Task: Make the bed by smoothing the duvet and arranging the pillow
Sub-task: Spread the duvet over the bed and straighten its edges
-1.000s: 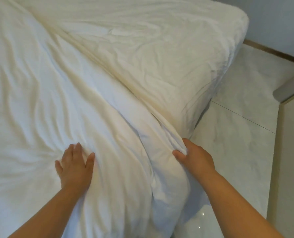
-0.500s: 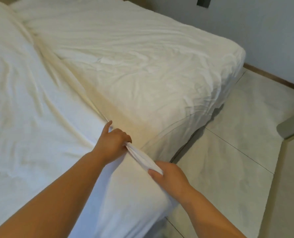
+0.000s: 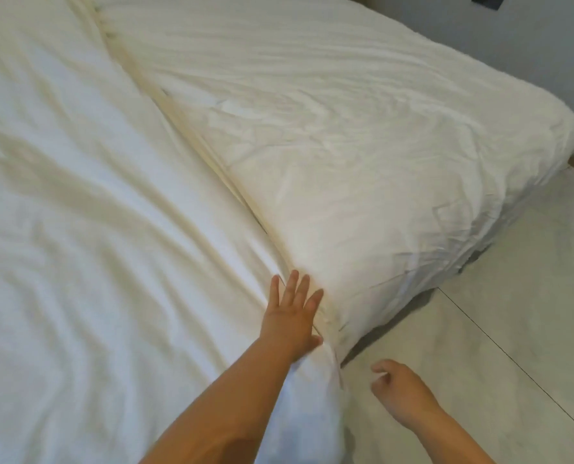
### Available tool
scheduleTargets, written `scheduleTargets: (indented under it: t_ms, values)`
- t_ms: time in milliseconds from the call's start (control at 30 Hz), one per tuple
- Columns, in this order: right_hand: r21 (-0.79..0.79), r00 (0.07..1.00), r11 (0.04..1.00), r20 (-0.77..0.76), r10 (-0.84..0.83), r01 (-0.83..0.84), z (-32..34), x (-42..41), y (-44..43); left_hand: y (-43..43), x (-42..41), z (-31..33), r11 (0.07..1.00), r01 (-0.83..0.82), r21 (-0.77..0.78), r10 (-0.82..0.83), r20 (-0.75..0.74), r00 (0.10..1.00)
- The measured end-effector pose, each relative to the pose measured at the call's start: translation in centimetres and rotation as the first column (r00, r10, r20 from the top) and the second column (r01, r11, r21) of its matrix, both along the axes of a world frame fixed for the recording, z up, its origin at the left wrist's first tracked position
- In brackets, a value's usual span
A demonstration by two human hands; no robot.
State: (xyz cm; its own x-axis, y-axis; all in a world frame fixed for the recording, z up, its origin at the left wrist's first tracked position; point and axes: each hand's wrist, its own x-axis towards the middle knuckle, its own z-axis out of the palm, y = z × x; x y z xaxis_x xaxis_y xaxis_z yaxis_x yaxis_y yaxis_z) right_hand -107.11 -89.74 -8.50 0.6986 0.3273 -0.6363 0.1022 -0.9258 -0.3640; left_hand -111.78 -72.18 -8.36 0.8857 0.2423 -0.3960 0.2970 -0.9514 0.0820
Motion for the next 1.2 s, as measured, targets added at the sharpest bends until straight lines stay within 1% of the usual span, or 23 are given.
scheduleTargets:
  t_ms: [33,100,167,200,300,333,367,433,500,533,600,667,733,800,867,933,967,1000,1067,1100,1133,1167,1200]
  values:
    - [0.019,1.000,1.000,-0.007,-0.010,0.010,-0.1,0.6,0.3,0.5,0.1,-0.6,0.998,0.018,-0.056,-0.015,0.050,0.999]
    - [0.103,1.000,0.995,0.021,-0.015,0.013,0.6,2.2,1.9,1.8,-0.2,-0.6,0.976,0.017,-0.217,0.048,0.290,0.956]
    - [0.257,0.997,0.965,0.040,-0.065,0.053,1.7,3.8,4.9,4.2,-0.6,-0.1,0.980,-0.063,-0.188,0.157,0.541,0.826]
    - [0.325,0.996,0.943,0.021,-0.081,0.070,2.2,4.4,6.8,5.7,-0.9,0.2,0.975,-0.151,-0.162,0.218,0.589,0.778]
    - [0.407,0.999,0.913,-0.046,0.000,0.019,3.0,5.1,12.4,10.1,-3.8,1.0,0.854,-0.491,-0.172,0.513,0.436,0.739]
    - [0.390,0.997,0.921,-0.060,0.041,-0.014,2.9,5.0,14.0,11.0,-5.3,0.9,0.814,-0.563,-0.143,0.567,0.411,0.714]
    - [0.361,0.995,0.931,-0.065,0.078,-0.050,2.8,4.7,15.3,11.7,-6.7,0.5,0.795,-0.601,-0.086,0.591,0.336,0.733]
    - [0.325,0.985,0.941,-0.104,0.137,-0.097,2.6,3.8,17.2,11.8,-8.5,-0.4,0.789,-0.613,-0.041,0.608,0.201,0.768]
    - [0.327,0.967,0.935,-0.160,0.199,-0.138,2.8,2.6,18.3,10.7,-9.1,-0.7,0.762,-0.648,-0.007,0.630,0.241,0.738]
    - [0.340,0.958,0.925,-0.164,0.235,-0.168,3.1,2.3,18.6,10.7,-9.8,-1.8,0.750,-0.661,0.025,0.618,0.330,0.714]
    - [0.397,0.958,0.898,-0.128,0.257,-0.187,4.0,2.6,18.3,9.6,-10.8,-1.8,0.705,-0.707,0.049,0.636,0.396,0.662]
    - [0.491,0.966,0.853,-0.077,0.247,-0.179,5.7,4.0,17.6,7.6,-11.1,-0.3,0.665,-0.741,-0.092,0.740,0.223,0.635]
    - [0.526,0.970,0.832,-0.045,0.237,-0.179,6.5,5.7,17.0,5.8,-11.6,0.0,0.645,-0.754,-0.130,0.763,0.177,0.622]
    - [0.452,0.972,0.872,-0.041,0.232,-0.189,5.9,6.5,16.4,4.5,-12.8,-0.3,0.622,-0.772,-0.133,0.782,0.157,0.603]
    - [0.299,0.970,0.927,-0.023,0.244,-0.226,4.5,6.2,15.9,3.4,-14.7,-0.9,0.569,-0.818,-0.084,0.820,0.134,0.557]
    - [0.163,0.960,0.949,0.128,0.251,-0.270,3.5,5.0,15.5,2.2,-17.2,-1.7,0.537,-0.842,-0.041,0.839,0.132,0.529]
    - [0.146,0.942,0.947,0.225,0.251,-0.287,3.5,4.1,15.5,1.8,-18.7,-1.9,0.508,-0.861,-0.026,0.852,0.161,0.498]
    - [0.164,0.924,0.939,0.290,0.248,-0.303,3.5,3.2,15.6,1.5,-20.3,-2.2,0.463,-0.886,-0.009,0.869,0.199,0.453]
    - [0.243,0.936,0.927,0.280,0.215,-0.285,3.5,1.2,15.9,0.9,-23.6,-2.4,0.332,-0.942,-0.045,0.916,0.253,0.310]
    - [0.285,0.953,0.925,0.243,0.183,-0.251,3.5,0.5,16.2,0.9,-25.3,-2.3,0.242,-0.965,-0.097,0.931,0.304,0.203]
    - [0.317,0.966,0.925,0.211,0.147,-0.210,3.4,0.3,16.5,1.0,-27.1,-2.2,0.105,-0.980,-0.167,0.935,0.351,0.040]
    - [0.339,0.979,0.927,0.174,0.107,-0.162,3.4,0.2,16.8,1.4,-28.7,-1.8,-0.054,-0.974,-0.219,0.931,0.343,-0.128]
    - [0.358,0.988,0.927,0.138,0.069,-0.115,3.6,0.4,17.0,1.7,-30.3,-1.2,-0.177,-0.952,-0.249,0.917,0.308,-0.252]
